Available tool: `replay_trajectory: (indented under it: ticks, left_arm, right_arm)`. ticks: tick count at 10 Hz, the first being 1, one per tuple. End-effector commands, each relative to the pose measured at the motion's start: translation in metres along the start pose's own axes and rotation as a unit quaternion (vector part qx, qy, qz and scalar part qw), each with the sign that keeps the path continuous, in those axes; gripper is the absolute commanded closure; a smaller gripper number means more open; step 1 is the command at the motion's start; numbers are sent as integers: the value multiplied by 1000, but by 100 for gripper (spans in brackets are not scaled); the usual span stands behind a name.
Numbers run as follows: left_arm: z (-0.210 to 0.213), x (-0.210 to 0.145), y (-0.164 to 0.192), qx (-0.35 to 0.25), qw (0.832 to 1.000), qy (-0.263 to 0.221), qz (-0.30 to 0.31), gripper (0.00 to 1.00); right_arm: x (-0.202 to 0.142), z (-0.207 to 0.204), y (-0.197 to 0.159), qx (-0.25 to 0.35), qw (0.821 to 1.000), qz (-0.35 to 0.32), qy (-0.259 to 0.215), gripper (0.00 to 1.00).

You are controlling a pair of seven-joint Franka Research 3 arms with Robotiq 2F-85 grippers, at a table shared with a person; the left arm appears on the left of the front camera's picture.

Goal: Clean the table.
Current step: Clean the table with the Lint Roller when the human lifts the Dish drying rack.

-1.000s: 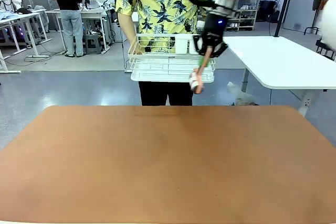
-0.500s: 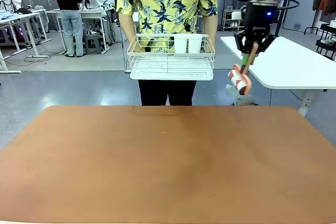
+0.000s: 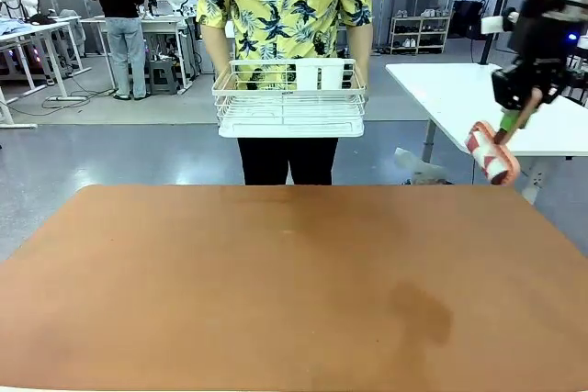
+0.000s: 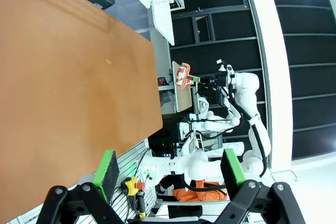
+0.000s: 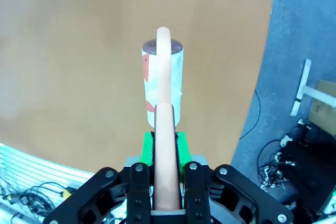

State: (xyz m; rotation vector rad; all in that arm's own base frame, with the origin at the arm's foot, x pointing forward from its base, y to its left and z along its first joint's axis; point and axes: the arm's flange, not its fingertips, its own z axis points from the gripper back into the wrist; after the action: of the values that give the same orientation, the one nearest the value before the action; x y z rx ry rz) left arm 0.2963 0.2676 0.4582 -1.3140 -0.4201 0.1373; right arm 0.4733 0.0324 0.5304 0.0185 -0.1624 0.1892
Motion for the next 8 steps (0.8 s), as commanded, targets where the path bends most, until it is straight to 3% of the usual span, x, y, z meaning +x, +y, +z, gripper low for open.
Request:
replay_trajectory:
  ticks: [1,3,4,8]
  left_arm:
    - [3,1,-1,-12,1000,-3,-12,0]
    - [3,1,-1,-12,1000,-3,-12,0]
    - [3,1,-1,-12,1000,-3,-12,0]
    - [3,1,-1,-12,1000,-3,-12,0]
  right_arm:
    - [-14,-20,-14,30,999,12,-19,79]
    - [-13,-33,-25,46,999,14,-25,79]
    - [-15,-21,-18,19,1000,0,-6,79]
    - [-15,-21,-18,19,1000,0,-6,79]
